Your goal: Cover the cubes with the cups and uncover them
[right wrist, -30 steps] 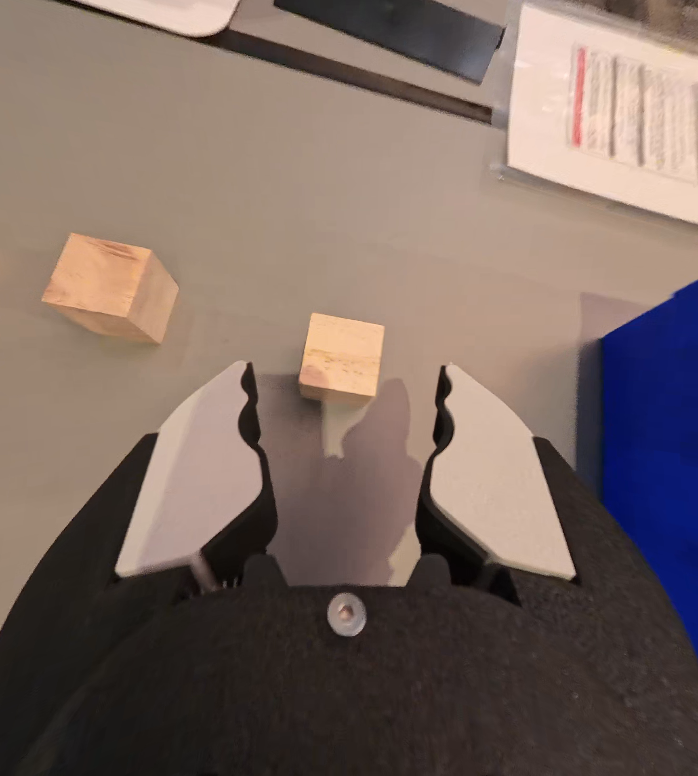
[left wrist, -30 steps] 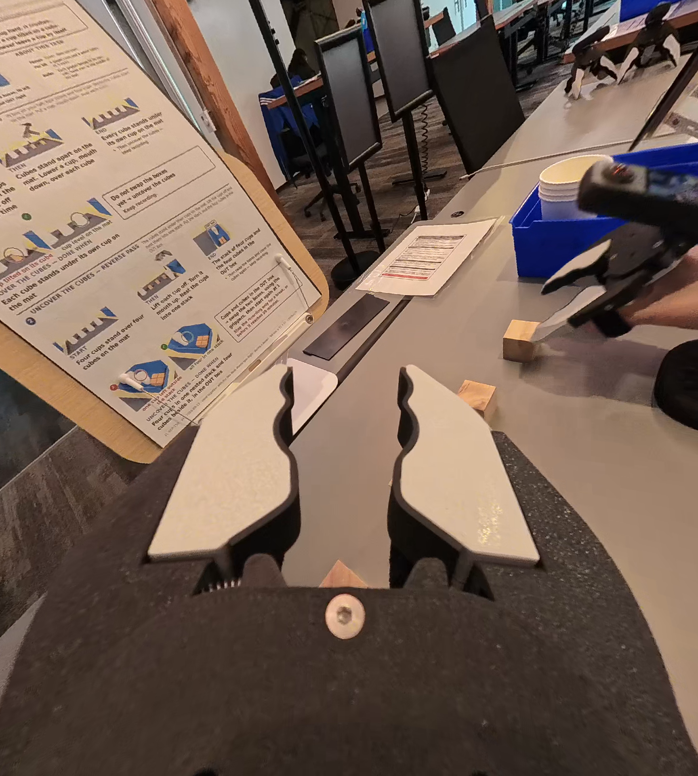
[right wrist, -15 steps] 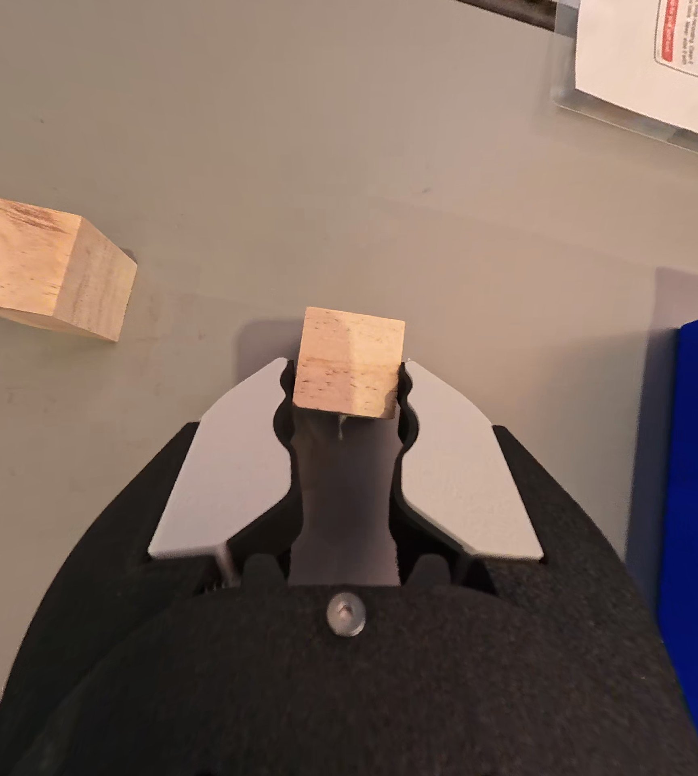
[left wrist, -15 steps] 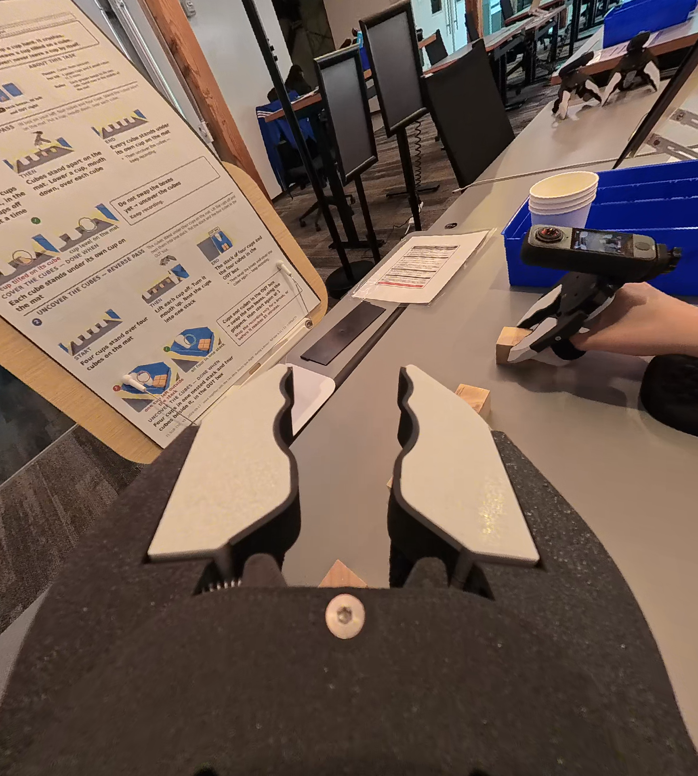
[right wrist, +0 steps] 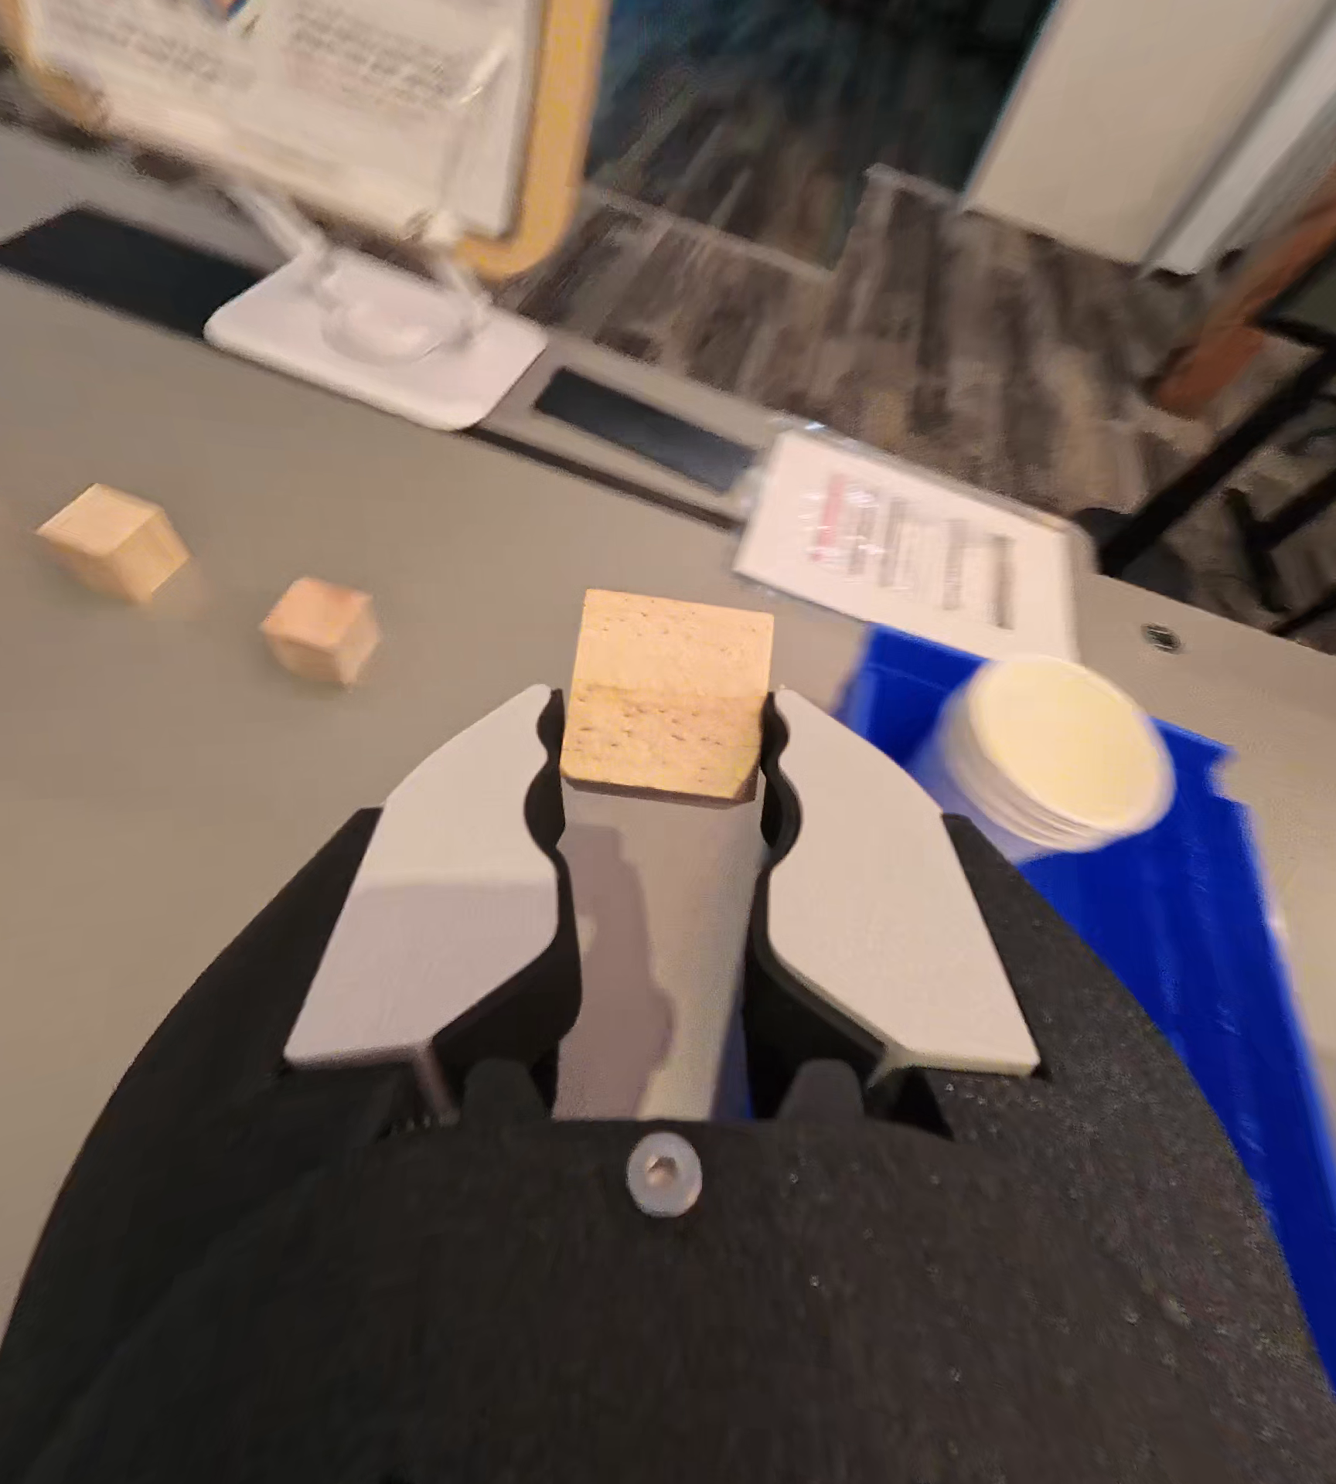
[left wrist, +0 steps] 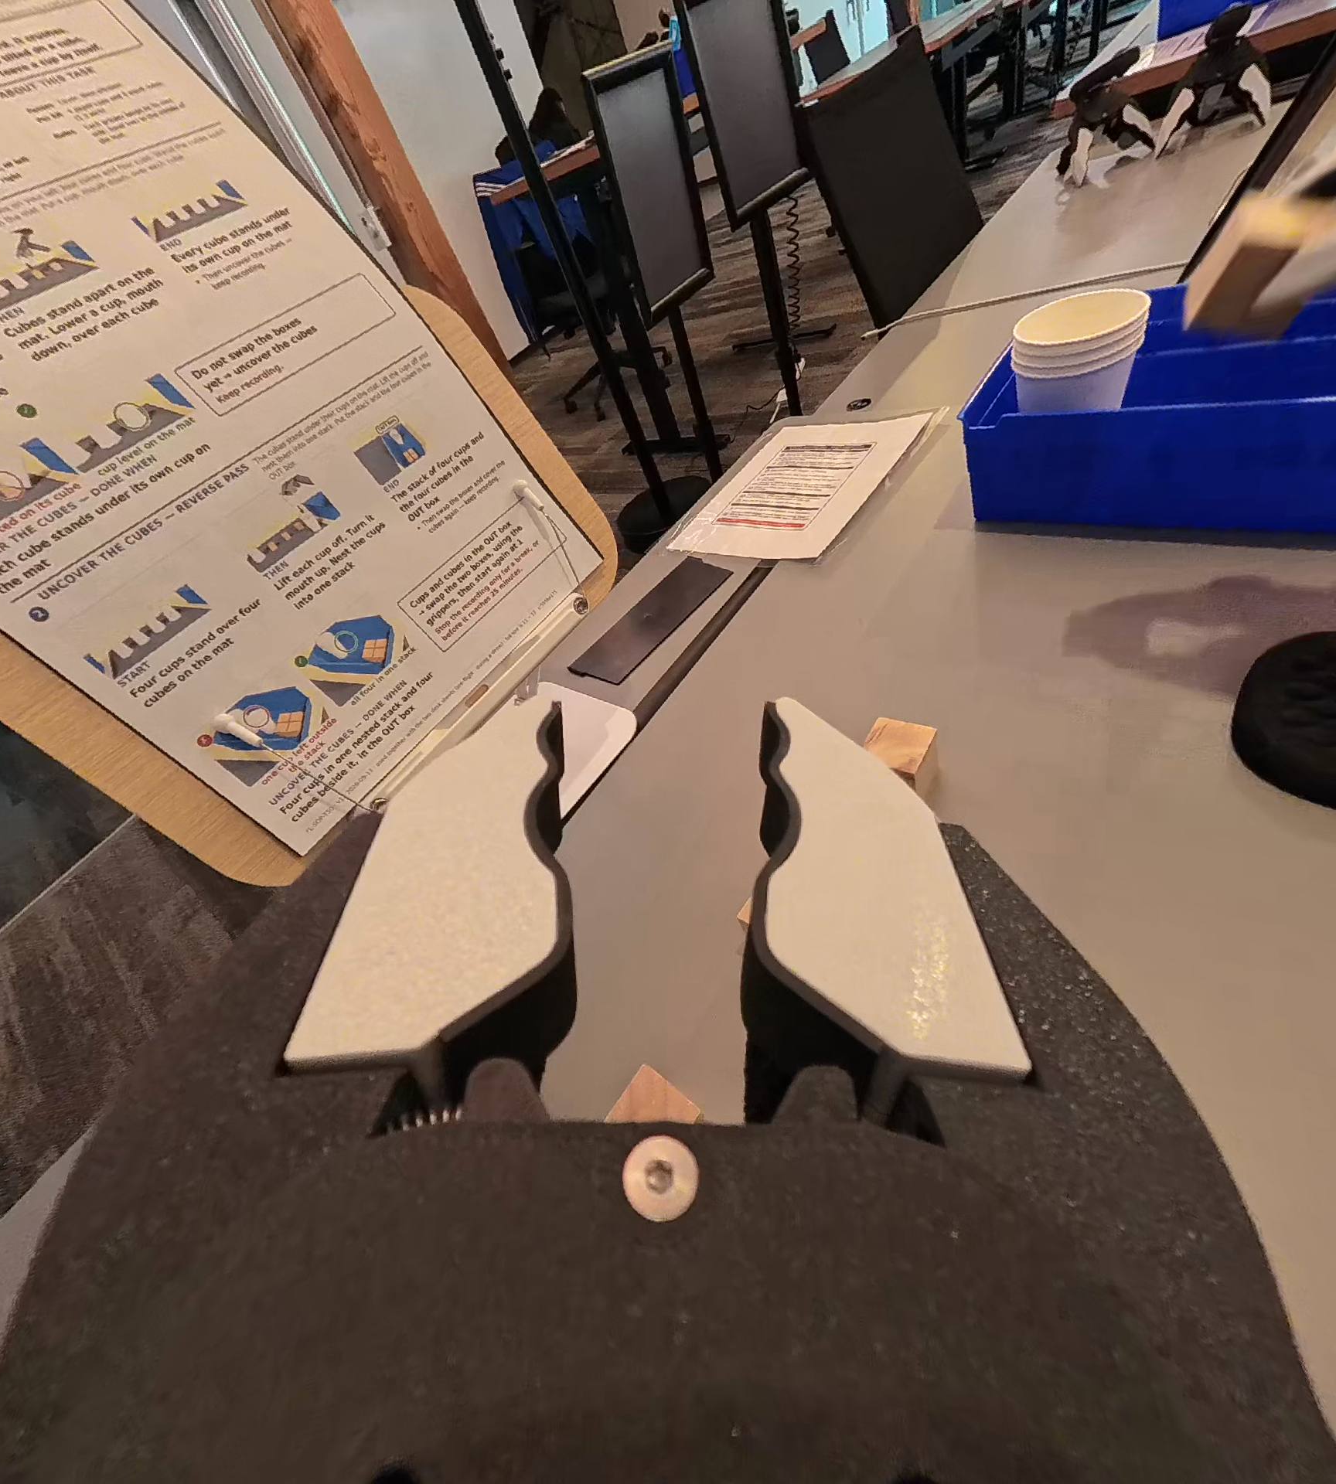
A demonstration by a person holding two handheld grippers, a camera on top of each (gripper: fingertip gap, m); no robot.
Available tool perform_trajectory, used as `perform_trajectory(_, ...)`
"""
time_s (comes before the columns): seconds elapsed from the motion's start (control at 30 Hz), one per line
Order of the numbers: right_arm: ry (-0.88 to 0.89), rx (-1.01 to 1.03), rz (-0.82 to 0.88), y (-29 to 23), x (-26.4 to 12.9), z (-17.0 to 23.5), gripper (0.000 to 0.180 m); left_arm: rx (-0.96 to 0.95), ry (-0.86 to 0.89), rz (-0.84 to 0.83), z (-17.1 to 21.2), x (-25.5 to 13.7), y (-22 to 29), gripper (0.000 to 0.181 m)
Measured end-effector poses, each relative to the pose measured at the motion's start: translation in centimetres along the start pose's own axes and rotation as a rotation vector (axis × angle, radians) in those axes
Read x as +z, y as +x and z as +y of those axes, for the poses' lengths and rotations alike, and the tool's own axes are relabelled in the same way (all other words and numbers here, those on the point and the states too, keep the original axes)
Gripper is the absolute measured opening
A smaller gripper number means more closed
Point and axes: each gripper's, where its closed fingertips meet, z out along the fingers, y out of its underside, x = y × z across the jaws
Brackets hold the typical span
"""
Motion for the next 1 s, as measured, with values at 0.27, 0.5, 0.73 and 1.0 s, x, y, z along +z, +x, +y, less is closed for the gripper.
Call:
perform_trajectory(0.27,-0.310,0.220,0.001,14.8,2.7,13.5,0.046,0.037,-0.025,0.044,-0.1,0.5,1.9,0.046)
perform_trajectory(0.5,-0.581,0.216,0.106,18.8,5.7,22.1,0.047,0.064,-0.033,0.055,-0.3,0.6,2.8,0.046)
perform_trajectory(0.73,-0.619,0.229,0.105,19.1,5.9,24.2,0.046,0.068,-0.031,0.060,-0.4,0.7,3.0,0.046)
perform_trajectory(1.0,-0.663,0.203,0.101,19.1,4.4,25.0,0.047,0.089,-0.037,0.077,-0.5,0.9,3.6,0.046)
